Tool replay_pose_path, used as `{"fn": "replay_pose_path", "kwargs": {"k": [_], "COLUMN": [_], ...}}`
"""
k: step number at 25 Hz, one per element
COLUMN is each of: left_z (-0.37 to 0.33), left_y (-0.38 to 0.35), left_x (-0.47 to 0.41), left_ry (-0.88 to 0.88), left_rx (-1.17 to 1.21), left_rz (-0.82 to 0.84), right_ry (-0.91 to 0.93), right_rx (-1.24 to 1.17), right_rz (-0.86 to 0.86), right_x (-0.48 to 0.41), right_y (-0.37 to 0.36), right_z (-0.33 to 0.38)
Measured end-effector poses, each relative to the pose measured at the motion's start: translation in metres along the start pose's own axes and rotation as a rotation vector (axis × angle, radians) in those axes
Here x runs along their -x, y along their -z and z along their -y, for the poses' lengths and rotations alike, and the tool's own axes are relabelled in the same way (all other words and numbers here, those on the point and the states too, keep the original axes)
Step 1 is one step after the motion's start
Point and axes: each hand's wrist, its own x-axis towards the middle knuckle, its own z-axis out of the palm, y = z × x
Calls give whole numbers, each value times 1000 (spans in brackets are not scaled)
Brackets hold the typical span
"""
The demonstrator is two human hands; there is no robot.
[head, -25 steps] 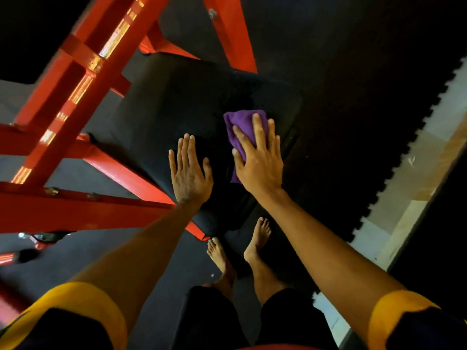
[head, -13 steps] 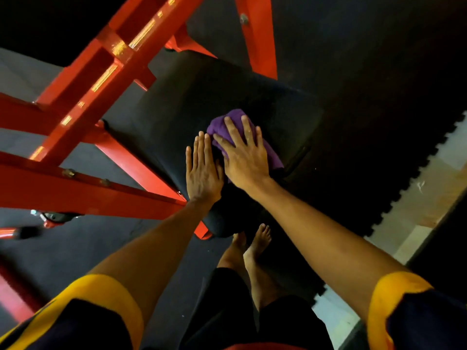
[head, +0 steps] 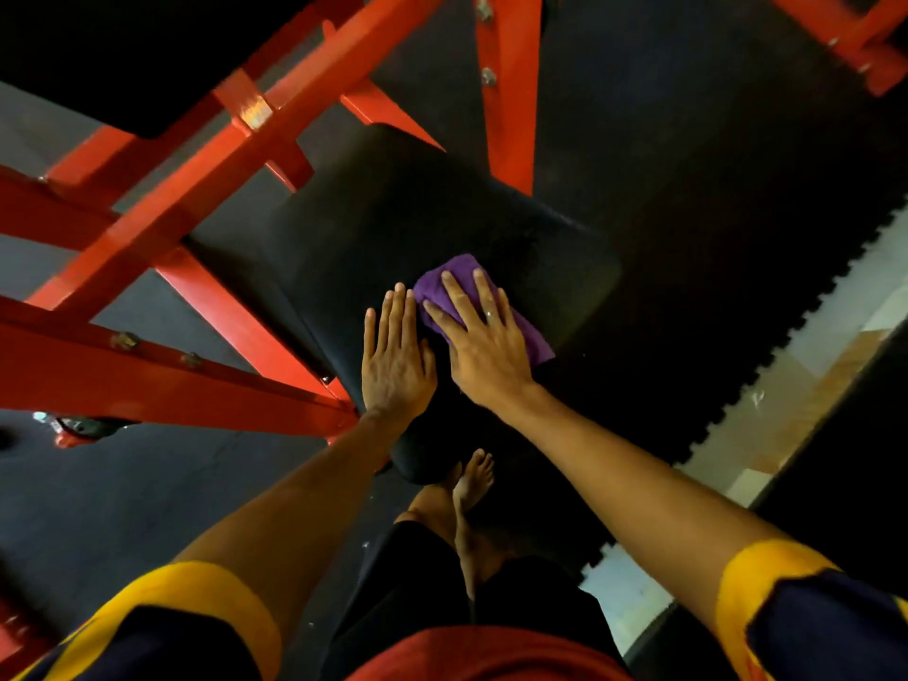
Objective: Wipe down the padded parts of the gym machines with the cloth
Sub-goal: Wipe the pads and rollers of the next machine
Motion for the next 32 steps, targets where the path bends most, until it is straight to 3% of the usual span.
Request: {"fn": "replay_pose_path", "kwargs": {"k": [4,9,13,18,21,24,29,32], "left_z": [-4,-9,-9,-26,-39,-53,-59,-70], "left_y": [5,9,12,9,7,4,-6,-12], "left_x": [-2,-2,-12,-49,-79,-99,-122,-136], "left_ry": [12,51,106,168,205,234,257,227], "left_rx": [-9,3,36,60,32,26,37,34], "left_rz": [28,49,44,26,-15,4,-25,-58], "right_ry": [-30,-262,-123,4,-165,-329,-38,-134], "right_rx": [61,9,-13,13,-42,-81,-54,-193], "right_rz": [126,-19,10,93,16,-42,28,95], "right_x": [-66,-27,4,-88,-109,-75,-78,-160], "right_y": [28,25,7,20,33,40,33,40], "right_z": [-39,-40,-13,-55,-89,-108,-104,-117]}}
